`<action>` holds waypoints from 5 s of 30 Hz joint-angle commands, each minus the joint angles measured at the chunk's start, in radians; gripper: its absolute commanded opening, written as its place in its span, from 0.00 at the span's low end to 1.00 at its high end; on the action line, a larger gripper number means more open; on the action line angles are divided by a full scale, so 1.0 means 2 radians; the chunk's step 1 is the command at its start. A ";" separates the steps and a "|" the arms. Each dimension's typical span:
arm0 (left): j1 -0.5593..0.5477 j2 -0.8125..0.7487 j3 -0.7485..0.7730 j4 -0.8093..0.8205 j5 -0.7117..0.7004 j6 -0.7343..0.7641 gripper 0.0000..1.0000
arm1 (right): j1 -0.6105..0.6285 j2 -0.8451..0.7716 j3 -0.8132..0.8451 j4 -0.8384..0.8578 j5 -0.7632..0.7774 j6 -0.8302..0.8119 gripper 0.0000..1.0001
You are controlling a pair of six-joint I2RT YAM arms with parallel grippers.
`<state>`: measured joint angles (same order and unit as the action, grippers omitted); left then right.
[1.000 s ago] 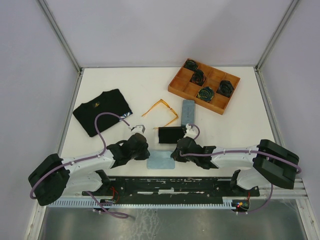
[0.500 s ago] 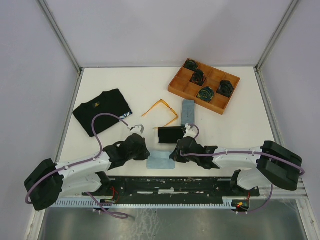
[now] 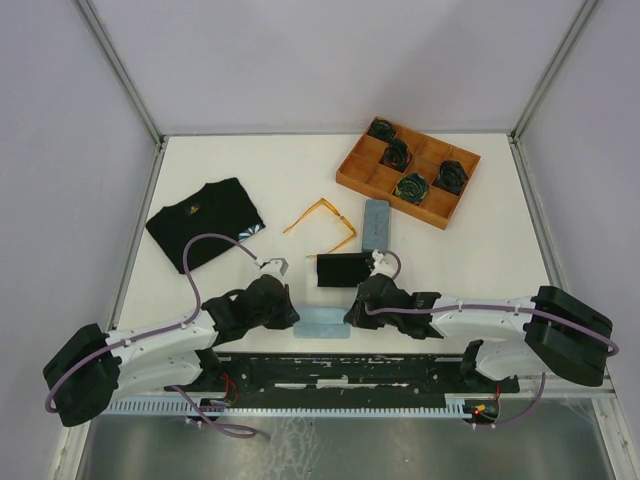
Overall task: Organize the sunglasses
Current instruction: Fold the glasses cleaning cloth at the center of the board, then pick up the glasses cleaning cloth from the center of the board.
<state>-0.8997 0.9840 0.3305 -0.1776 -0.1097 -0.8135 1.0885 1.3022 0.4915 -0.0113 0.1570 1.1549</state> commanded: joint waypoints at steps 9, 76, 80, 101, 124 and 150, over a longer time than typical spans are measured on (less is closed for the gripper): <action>-0.040 -0.045 -0.030 0.007 0.003 -0.048 0.03 | 0.020 -0.005 0.022 -0.024 -0.012 -0.002 0.00; -0.046 -0.095 0.026 -0.086 -0.112 -0.036 0.56 | 0.032 -0.066 0.059 -0.135 0.102 -0.108 0.55; -0.042 -0.080 0.022 -0.056 -0.118 -0.020 0.56 | 0.031 -0.043 0.071 -0.126 0.099 -0.133 0.55; -0.024 0.023 0.031 0.012 -0.073 0.041 0.51 | -0.002 0.054 0.103 -0.097 0.020 -0.144 0.48; -0.024 0.058 0.025 0.026 -0.035 0.064 0.39 | -0.009 0.072 0.109 -0.096 -0.009 -0.142 0.46; -0.024 0.035 0.041 -0.006 -0.075 0.058 0.50 | -0.009 0.082 0.118 -0.100 -0.010 -0.145 0.46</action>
<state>-0.9501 1.0878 0.3862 -0.1852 -0.2337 -0.7315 1.0721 1.4677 0.6903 -0.2260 0.1318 0.8734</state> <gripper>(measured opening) 0.487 0.463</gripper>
